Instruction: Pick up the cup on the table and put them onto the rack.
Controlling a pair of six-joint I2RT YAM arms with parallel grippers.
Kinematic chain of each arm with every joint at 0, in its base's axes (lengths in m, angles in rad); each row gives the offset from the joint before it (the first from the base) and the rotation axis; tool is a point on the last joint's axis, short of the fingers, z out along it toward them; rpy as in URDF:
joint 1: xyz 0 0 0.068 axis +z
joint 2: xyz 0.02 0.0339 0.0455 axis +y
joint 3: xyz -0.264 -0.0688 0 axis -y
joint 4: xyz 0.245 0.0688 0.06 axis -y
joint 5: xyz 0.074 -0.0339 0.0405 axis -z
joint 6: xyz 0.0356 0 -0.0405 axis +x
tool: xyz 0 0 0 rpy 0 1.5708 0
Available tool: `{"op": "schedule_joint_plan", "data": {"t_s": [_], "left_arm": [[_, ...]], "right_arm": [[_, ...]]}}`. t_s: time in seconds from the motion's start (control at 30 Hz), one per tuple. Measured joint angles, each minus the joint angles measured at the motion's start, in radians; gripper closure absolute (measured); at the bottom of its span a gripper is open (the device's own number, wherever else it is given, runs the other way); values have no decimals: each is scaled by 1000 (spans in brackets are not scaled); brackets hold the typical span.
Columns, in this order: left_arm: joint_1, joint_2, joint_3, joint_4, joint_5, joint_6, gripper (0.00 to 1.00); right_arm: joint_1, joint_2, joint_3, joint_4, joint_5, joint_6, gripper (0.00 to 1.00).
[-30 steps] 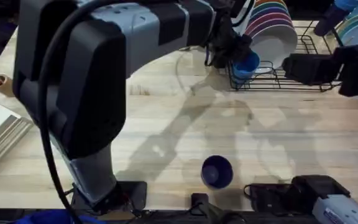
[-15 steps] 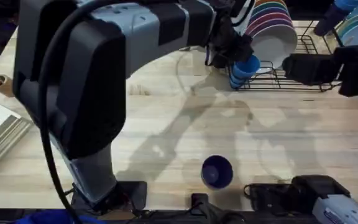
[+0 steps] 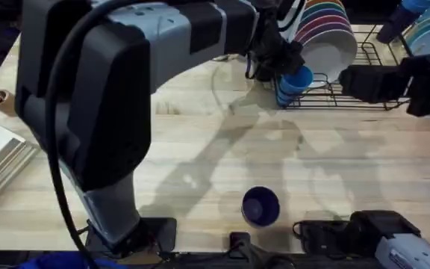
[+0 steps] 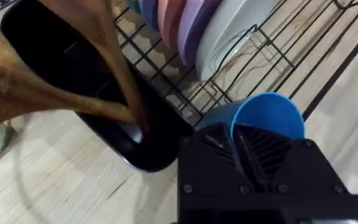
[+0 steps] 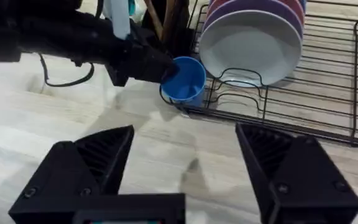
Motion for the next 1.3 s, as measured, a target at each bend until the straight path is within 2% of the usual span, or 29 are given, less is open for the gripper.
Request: {"op": "schedule_joint_plan", "data": {"t_s": [0.4,0.73,0.93,1.0,1.03,1.13,1.17,1.3], "left_arm": [[0,0,79,-84,2,0,819],[0,0,206,-232,-25,5,786],[0,0,285,-315,-29,31,639],[0,0,303,-344,-29,50,536],[0,0,325,-392,-33,89,397],[0,0,328,-421,-44,116,281],[0,0,328,-430,-48,121,251],[0,0,328,-456,-65,137,231]], "right_arm": [[0,0,0,-18,0,-14,9],[0,0,0,-18,0,-33,9],[0,0,0,-17,0,-39,9],[0,0,0,-17,0,-41,9],[0,0,0,-17,0,-44,9],[0,0,0,-17,0,-44,9],[0,0,0,-17,0,-45,9],[0,0,0,-17,0,-45,9]]}}
